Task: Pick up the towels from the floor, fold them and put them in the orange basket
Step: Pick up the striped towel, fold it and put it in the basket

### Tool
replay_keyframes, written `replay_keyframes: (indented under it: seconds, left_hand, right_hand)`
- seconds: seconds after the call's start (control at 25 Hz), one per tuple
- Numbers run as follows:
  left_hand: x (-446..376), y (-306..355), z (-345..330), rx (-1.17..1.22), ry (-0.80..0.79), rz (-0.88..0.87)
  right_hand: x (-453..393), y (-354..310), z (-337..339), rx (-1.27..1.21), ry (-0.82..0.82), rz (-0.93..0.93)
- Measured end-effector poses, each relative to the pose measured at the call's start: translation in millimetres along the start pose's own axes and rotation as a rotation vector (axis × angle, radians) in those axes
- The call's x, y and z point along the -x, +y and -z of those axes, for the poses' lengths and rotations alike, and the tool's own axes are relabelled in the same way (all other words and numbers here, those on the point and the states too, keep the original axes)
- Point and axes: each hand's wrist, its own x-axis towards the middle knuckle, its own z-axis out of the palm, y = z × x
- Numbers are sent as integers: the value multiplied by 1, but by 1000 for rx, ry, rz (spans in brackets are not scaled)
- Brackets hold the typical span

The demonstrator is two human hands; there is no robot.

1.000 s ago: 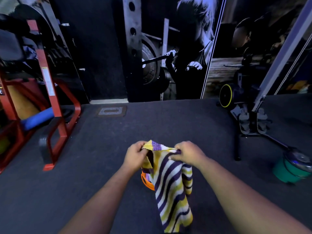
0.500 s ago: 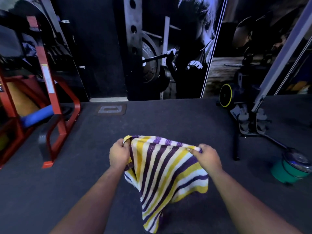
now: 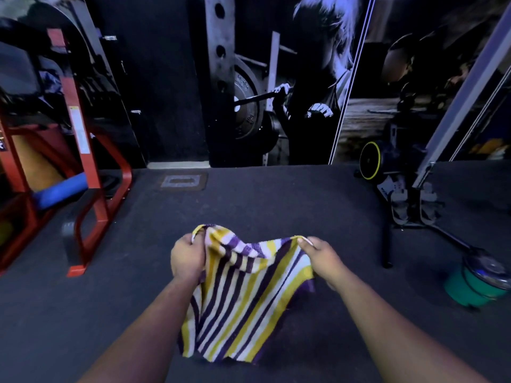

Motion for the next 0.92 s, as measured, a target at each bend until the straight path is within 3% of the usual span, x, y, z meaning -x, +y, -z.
replay_keyframes:
  seconds: [0.12, 0.2, 0.32, 0.4, 0.52, 0.6, 0.76, 0.92]
  left_hand:
    - [18, 12, -15, 32, -237, -141]
    - [28, 18, -23, 101, -469, -182]
    - [31, 20, -30, 83, -693, -276]
    - [26, 20, -25, -7, -667, -342]
    - [5, 6, -3, -403, -555, -469]
    - [-3, -8, 11, -495, -507, -403]
    - [-3, -31, 10, -316, -387, -255]
    - [3, -38, 3, 139, -308, -80]
  right_hand:
    - [0, -29, -29, 74, -56, 151]
    - [3, -45, -43, 180, -204, 223]
    - [4, -49, -59, 685, -273, 327]
    - [1, -48, -59, 780, -236, 353]
    - [-13, -38, -39, 593, -170, 260]
    - [-19, -33, -30, 510, -156, 140]
    - [-16, -30, -37, 269, -92, 0]
    - [-21, -27, -34, 162, 42, -75]
